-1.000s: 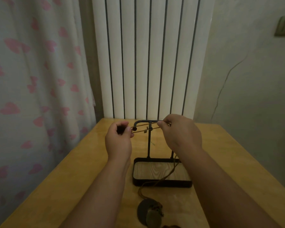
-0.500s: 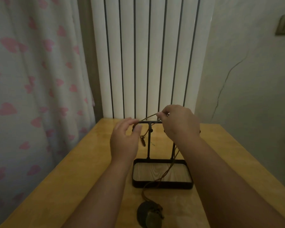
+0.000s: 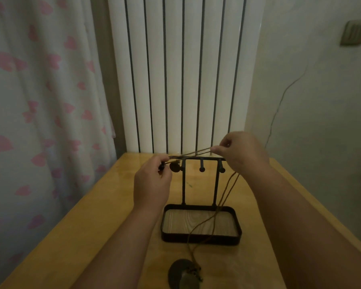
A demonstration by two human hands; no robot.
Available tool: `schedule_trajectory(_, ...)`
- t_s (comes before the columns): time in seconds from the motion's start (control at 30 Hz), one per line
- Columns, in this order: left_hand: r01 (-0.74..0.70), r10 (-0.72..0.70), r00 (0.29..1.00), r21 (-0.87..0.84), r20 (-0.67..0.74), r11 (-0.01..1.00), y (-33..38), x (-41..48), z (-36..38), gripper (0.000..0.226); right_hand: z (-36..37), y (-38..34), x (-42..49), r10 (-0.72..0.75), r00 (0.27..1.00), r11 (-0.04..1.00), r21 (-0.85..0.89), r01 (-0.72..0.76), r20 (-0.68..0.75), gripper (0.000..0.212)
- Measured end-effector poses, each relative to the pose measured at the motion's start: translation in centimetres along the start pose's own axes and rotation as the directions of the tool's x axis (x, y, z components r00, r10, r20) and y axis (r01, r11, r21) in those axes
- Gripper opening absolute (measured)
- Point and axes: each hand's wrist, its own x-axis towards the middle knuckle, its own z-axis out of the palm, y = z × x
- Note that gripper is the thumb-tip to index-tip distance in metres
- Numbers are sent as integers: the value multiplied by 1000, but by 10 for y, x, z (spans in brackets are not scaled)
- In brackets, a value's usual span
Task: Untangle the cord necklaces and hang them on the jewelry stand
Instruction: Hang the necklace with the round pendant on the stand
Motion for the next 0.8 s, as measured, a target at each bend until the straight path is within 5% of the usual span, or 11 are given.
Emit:
schedule_trajectory(0.43, -55, 56, 998, 79, -9, 995, -2, -3, 4, 26, 8, 45, -26, 130, 991, 900, 423, -106, -28, 23)
schedule_trajectory(0.5, -43, 43, 999, 71, -9, 997, -1, -3, 3, 25, 4, 50, -28, 200, 976, 709, 675, -204, 84, 18)
schedule_trajectory(0.53, -40, 41, 999, 70, -6, 997, -1, -2, 3, 25, 2, 52, -30, 216, 961, 531, 806, -263, 171, 19)
schedule_trajectory(0.63, -47, 47, 999, 80, 1, 996, 0, -2, 3, 24, 4, 61, -35, 196, 931, 140, 931, -336, 306, 26)
schedule_trajectory(0.7, -43, 43, 999, 80, 3, 996, 0, -2, 3, 24, 5, 62, -38, 187, 926, 62, 937, -343, 327, 28)
schedule_trajectory(0.8, -36, 35, 999, 81, 9, 996, 0, -2, 1, 23, 2, 59, -38, 177, 942, 111, 946, -306, 284, 24)
